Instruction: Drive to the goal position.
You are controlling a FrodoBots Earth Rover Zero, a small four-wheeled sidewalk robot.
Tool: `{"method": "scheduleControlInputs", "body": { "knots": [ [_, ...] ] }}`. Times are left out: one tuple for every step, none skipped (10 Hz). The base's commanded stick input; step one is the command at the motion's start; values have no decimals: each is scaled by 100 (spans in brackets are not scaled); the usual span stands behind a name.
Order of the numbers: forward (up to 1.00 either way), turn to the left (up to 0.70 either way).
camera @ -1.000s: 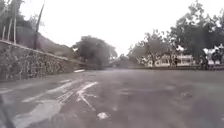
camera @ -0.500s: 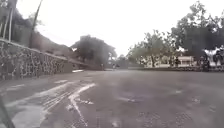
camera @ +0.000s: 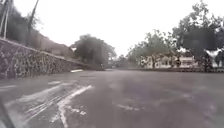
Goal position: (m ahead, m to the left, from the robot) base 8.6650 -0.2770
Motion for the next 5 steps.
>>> {"method": "scheduleControlInputs", "body": {
  "knots": [
    [70, 0],
    [70, 0],
    [70, 0],
    [70, 0],
    [70, 0]
  ]
}}
